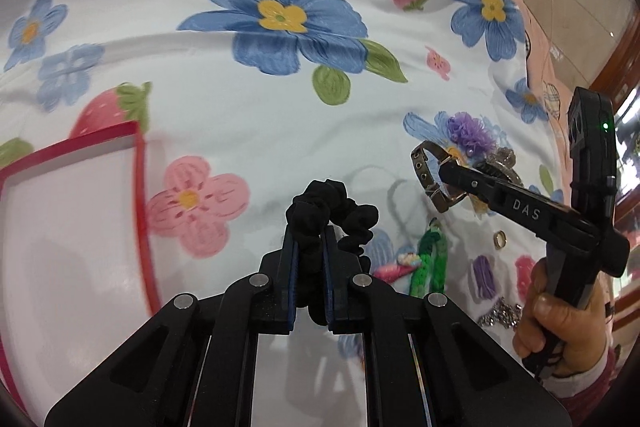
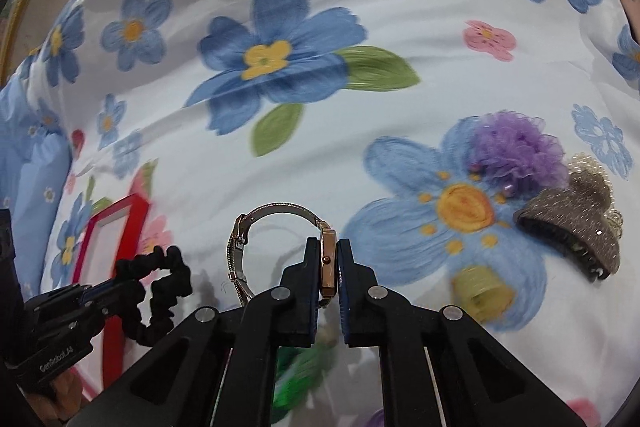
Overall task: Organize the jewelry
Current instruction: 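Grasp the black scrunchie with the left tool while the right tool grasps the gold watch, then carry both items over the red tray and open both tools to drop them, then move both open tools back toward the remaining jewelry, then grasp the pink hair clip with the left tool while the right tool grasps the yellow claw clip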
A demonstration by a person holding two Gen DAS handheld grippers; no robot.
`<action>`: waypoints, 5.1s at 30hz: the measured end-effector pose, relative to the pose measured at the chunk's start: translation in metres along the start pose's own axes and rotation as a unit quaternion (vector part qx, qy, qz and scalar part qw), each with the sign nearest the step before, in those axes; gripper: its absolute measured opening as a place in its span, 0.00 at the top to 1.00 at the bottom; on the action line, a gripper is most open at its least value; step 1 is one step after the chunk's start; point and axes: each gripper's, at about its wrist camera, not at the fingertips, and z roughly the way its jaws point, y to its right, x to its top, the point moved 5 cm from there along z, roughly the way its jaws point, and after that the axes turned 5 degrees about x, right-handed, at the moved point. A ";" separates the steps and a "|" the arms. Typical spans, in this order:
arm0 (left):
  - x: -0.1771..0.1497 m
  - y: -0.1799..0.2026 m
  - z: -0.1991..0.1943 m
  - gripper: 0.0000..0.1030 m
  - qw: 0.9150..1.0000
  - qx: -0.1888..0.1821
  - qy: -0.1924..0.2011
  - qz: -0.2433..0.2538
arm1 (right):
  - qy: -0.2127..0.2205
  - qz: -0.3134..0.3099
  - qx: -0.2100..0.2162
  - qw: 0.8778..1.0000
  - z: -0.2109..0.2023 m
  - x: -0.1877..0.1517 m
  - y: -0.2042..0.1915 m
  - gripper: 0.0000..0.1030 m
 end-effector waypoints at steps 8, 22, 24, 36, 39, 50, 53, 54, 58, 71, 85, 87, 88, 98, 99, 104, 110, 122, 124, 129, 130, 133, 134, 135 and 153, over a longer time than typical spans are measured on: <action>-0.012 -0.034 -0.039 0.92 0.999 -0.001 0.028 -0.040 | -0.004 -0.037 0.033 0.999 -0.004 -0.011 -0.054 0.93; -0.031 -0.123 -0.077 0.92 0.992 0.050 0.053 -0.102 | -0.029 -0.107 0.097 0.989 0.018 -0.027 -0.156 0.93; -0.033 -0.137 -0.080 0.92 0.991 0.055 0.055 -0.113 | -0.031 -0.118 0.101 0.987 0.022 -0.028 -0.170 0.93; -0.034 -0.222 -0.065 0.92 0.981 0.088 0.043 -0.165 | -0.062 -0.198 0.124 0.970 0.073 -0.032 -0.255 0.93; -0.033 -0.235 -0.056 0.92 0.980 0.091 0.037 -0.174 | -0.072 -0.218 0.117 0.966 0.090 -0.035 -0.269 0.93; -0.035 -0.254 -0.022 0.91 0.978 0.103 0.005 -0.183 | -0.108 -0.270 0.070 0.954 0.138 -0.047 -0.279 0.93; -0.038 -0.256 -0.017 0.91 0.977 0.109 -0.002 -0.184 | -0.119 -0.276 0.065 0.951 0.146 -0.051 -0.279 0.92; -0.039 -0.257 -0.016 0.90 0.977 0.111 -0.003 -0.184 | -0.118 -0.277 0.065 0.951 0.147 -0.052 -0.279 0.92; -0.040 -0.259 -0.015 0.84 0.975 0.119 -0.009 -0.186 | -0.119 -0.276 0.069 0.951 0.148 -0.052 -0.280 0.87; -0.041 -0.256 -0.039 0.57 0.973 0.140 0.007 -0.185 | -0.104 -0.247 0.098 0.959 0.128 -0.045 -0.276 0.72; -0.051 -0.218 -0.084 0.44 0.974 0.113 0.050 -0.192 | -0.037 -0.164 0.129 0.977 0.042 -0.037 -0.229 0.55; -0.052 -0.206 -0.087 0.41 0.975 0.104 0.052 -0.188 | -0.028 -0.147 0.126 0.981 0.029 -0.038 -0.215 0.50; -0.053 -0.200 -0.089 0.40 0.976 0.102 0.054 -0.187 | -0.024 -0.141 0.124 0.982 0.023 -0.039 -0.209 0.48; -0.060 -0.132 -0.085 0.40 0.987 0.064 0.042 -0.139 | 0.011 -0.094 0.094 0.991 -0.035 -0.056 -0.141 0.48; -0.060 -0.124 -0.085 0.40 0.988 0.062 0.042 -0.132 | 0.014 -0.090 0.090 0.992 -0.040 -0.058 -0.134 0.48; -0.060 -0.097 -0.084 0.40 0.992 0.049 0.036 -0.109 | 0.030 -0.070 0.067 0.995 -0.065 -0.066 -0.101 0.48; -0.060 -0.065 -0.077 0.40 0.996 0.039 0.026 -0.077 | 0.049 -0.044 0.036 0.997 -0.090 -0.074 -0.058 0.44; -0.057 -0.001 -0.044 0.39 1.000 0.026 0.002 0.012 | 0.058 0.003 0.003 0.998 -0.107 -0.088 0.010 0.44; -0.055 0.006 -0.034 0.39 0.999 0.024 -0.006 0.034 | 0.058 0.007 0.000 0.998 -0.107 -0.087 0.016 0.44; -0.050 0.026 -0.014 0.39 0.995 0.019 -0.022 0.097 | 0.055 0.011 -0.007 0.998 -0.102 -0.081 0.030 0.44; -0.049 0.030 -0.010 0.39 0.994 0.019 -0.023 0.109 | 0.055 0.012 -0.008 0.998 -0.100 -0.079 0.032 0.44; -0.046 0.044 0.002 0.39 0.989 0.008 -0.022 0.145 | 0.052 0.013 -0.015 0.998 -0.091 -0.073 0.038 0.44; -0.046 0.049 0.006 0.39 0.987 0.005 -0.025 0.157 | 0.051 0.014 -0.018 0.998 -0.088 -0.070 0.041 0.44; -0.045 0.053 0.009 0.39 0.985 0.002 -0.024 0.168 | 0.050 0.015 -0.021 0.998 -0.083 -0.067 0.044 0.44; -0.040 0.077 0.059 0.76 0.969 0.009 -0.067 0.237 | 0.036 0.028 -0.052 0.998 -0.030 -0.029 0.073 0.74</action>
